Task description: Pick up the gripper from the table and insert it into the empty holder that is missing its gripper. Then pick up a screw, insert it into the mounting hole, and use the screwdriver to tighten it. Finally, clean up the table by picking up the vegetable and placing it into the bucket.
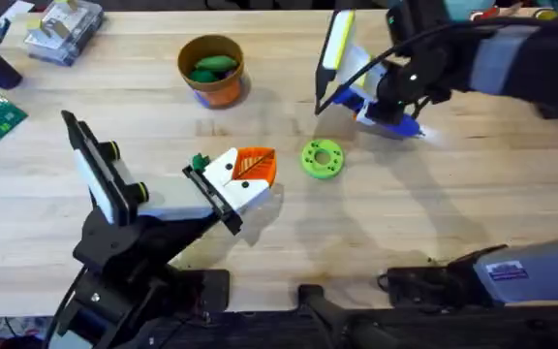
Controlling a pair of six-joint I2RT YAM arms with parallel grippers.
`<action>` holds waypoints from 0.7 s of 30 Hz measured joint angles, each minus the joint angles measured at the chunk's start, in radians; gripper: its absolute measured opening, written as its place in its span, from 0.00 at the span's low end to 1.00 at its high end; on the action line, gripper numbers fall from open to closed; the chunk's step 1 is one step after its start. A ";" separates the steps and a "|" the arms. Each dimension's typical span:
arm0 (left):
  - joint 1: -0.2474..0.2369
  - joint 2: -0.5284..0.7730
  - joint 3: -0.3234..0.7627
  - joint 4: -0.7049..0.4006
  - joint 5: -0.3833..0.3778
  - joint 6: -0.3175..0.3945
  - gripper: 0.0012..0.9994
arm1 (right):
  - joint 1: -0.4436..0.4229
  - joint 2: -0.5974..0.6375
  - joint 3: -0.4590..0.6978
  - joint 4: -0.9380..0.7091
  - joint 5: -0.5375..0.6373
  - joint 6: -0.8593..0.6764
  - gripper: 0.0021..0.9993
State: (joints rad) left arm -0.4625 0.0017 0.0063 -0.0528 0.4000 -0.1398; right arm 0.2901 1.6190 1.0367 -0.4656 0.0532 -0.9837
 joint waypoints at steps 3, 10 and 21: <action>0.000 0.000 0.000 0.000 0.000 0.000 0.01 | 0.007 0.039 0.000 0.002 0.007 -0.011 0.05; 0.000 0.000 0.000 0.000 0.000 0.000 0.01 | 0.011 0.090 0.002 0.006 0.038 -0.092 0.05; 0.000 0.000 0.000 0.000 0.000 0.000 0.01 | 0.019 0.051 0.016 -0.017 0.061 0.008 0.99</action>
State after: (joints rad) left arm -0.4625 0.0017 0.0063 -0.0528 0.4000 -0.1398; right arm 0.3090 1.6699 1.0523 -0.4825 0.1143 -0.9760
